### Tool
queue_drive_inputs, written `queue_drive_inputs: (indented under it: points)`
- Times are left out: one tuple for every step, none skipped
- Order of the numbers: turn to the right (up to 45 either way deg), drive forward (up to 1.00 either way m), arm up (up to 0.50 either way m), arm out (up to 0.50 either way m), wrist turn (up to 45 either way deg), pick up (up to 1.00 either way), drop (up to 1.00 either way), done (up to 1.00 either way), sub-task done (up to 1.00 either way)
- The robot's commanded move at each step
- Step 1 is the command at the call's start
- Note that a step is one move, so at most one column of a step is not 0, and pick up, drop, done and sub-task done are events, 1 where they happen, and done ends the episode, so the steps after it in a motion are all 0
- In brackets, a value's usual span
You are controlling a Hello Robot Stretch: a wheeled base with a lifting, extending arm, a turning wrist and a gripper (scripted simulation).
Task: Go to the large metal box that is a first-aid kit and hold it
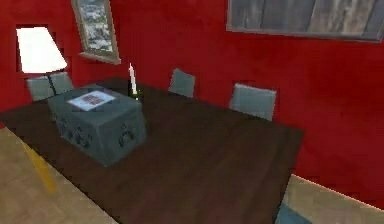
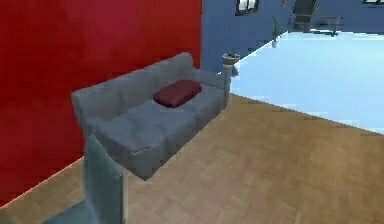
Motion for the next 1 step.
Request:
queue_drive_inputs:
  points:
    - [-45.0,0.00,0.00,0.00,0.0,0.00,0.00,0.00,0.00]
